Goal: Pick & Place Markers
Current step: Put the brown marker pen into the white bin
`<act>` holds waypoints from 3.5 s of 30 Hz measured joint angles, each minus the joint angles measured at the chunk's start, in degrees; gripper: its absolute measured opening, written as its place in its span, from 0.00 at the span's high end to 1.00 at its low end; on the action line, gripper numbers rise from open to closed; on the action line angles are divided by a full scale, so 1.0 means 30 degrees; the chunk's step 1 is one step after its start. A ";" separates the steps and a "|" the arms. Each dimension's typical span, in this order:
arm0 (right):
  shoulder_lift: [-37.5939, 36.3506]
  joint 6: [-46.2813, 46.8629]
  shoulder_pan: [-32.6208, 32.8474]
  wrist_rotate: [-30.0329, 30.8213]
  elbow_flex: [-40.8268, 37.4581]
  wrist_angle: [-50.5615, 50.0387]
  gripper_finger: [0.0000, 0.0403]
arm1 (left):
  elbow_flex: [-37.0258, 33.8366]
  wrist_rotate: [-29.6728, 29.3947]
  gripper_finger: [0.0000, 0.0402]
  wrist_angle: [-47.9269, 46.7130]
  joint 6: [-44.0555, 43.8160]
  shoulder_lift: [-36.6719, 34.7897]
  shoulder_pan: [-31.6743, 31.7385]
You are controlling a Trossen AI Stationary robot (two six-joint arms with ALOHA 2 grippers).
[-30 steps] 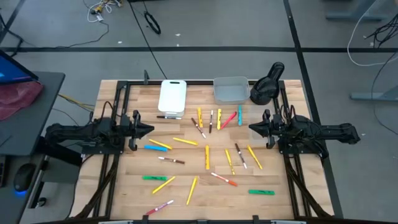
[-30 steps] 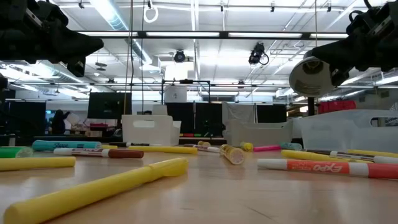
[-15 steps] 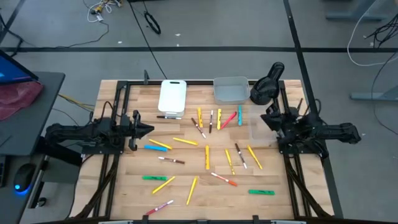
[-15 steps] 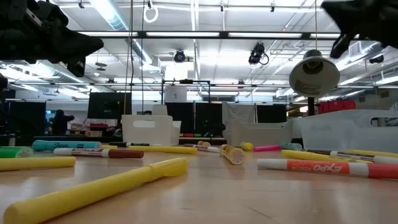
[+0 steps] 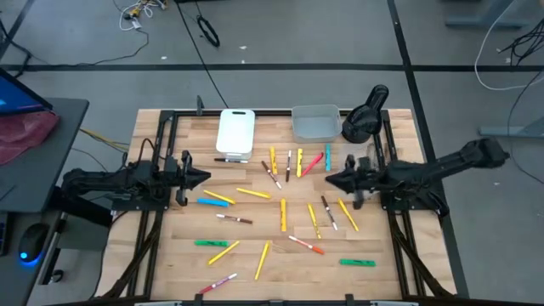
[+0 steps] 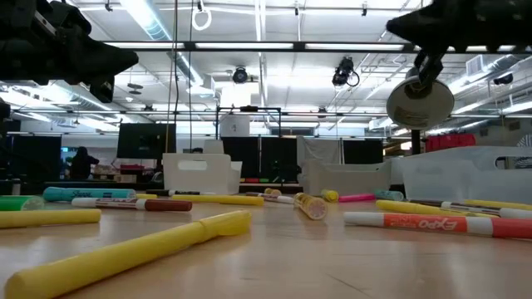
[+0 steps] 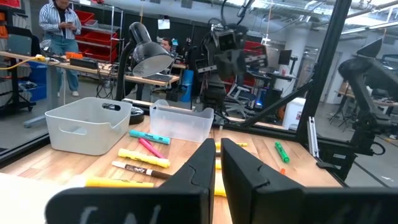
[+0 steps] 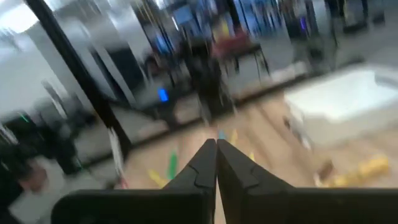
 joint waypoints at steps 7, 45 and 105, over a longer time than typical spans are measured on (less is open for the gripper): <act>0.5836 0.3810 0.1633 -0.0005 0.7256 -1.2338 0.96 | -0.0003 0.0001 0.93 0.0001 0.0000 0.0000 0.0000; 1.8716 1.9365 0.4417 0.0289 1.1116 -2.2023 0.72 | 0.0000 0.0001 0.93 -0.0721 -0.4160 0.0000 -0.0007; 1.4959 -0.2920 0.6031 1.0815 0.9488 0.1668 0.96 | 1.0648 0.0013 0.41 1.9599 0.2944 2.9811 -0.4557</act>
